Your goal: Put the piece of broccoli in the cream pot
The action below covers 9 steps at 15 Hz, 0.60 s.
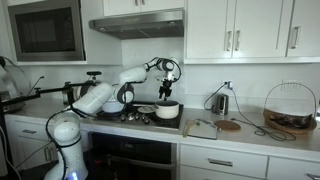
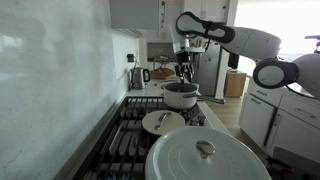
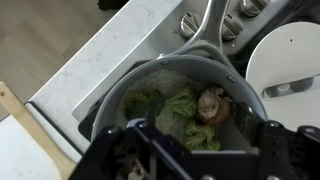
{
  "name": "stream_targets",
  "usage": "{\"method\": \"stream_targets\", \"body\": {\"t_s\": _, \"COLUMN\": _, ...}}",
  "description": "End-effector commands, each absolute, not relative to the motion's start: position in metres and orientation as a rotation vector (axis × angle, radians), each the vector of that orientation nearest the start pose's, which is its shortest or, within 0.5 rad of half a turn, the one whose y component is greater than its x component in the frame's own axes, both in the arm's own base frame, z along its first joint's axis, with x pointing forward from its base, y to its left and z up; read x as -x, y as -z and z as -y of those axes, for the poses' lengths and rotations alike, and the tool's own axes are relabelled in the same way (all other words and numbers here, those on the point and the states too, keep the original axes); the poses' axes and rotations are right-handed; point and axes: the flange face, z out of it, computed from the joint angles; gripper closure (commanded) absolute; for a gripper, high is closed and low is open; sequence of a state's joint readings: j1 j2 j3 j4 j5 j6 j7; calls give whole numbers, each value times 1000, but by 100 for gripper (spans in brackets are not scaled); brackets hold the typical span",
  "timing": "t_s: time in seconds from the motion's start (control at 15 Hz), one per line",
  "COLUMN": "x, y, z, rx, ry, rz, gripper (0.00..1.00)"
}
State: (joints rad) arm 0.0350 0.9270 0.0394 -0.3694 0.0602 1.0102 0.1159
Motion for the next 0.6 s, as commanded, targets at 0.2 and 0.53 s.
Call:
{"method": "stream_targets", "body": {"t_s": 0.2, "x": -691, "y": -571, "z": -35, "rx": 3062, "ry": -264, "rz": -87, "gripper": 0}}
{"method": "stream_targets", "body": {"t_s": 0.53, "x": -671, "y": -624, "z": -18, "rx": 3065, "ry": -147, "rz": -150, "gripper": 0}}
